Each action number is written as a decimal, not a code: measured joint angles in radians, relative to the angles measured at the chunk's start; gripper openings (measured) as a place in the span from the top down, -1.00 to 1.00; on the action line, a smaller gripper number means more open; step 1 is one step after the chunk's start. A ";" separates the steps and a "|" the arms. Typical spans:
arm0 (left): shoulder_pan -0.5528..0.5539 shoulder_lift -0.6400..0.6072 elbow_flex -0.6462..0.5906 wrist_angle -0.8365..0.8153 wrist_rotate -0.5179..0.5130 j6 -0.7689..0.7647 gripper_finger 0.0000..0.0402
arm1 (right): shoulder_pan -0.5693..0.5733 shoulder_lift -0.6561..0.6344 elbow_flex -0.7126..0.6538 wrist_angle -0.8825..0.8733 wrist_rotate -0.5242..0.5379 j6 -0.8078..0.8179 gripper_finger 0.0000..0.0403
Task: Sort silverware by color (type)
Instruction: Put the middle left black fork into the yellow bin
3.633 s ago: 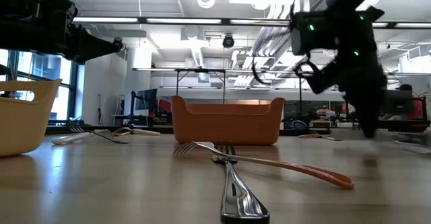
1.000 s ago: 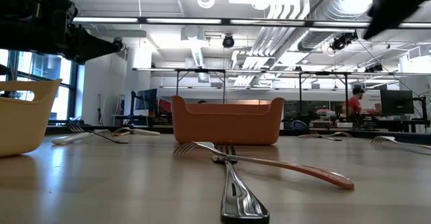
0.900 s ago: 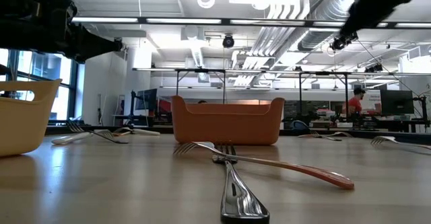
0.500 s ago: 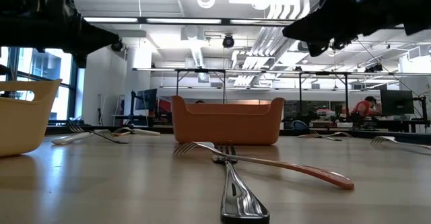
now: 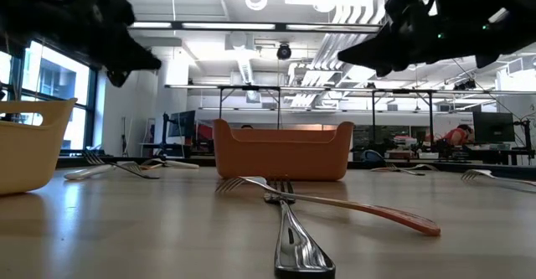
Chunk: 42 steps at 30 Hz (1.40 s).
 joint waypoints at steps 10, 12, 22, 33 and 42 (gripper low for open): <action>0.000 0.508 0.355 -0.546 -0.013 0.260 0.88 | -0.156 0.000 0.000 -0.055 -0.120 -0.001 1.00; 0.000 0.592 0.408 -0.628 -0.029 0.333 0.81 | -0.163 0.000 0.000 -0.066 -0.134 -0.001 1.00; -0.020 0.853 0.515 -0.744 -0.091 0.574 0.42 | -0.165 0.000 0.000 -0.076 -0.143 -0.008 1.00; -0.082 0.988 0.515 -0.702 -0.136 0.621 0.32 | -0.165 0.000 0.000 -0.080 -0.143 -0.022 1.00; -0.086 1.061 0.515 -0.688 -0.177 0.628 0.44 | -0.165 0.000 0.001 -0.079 -0.143 -0.023 1.00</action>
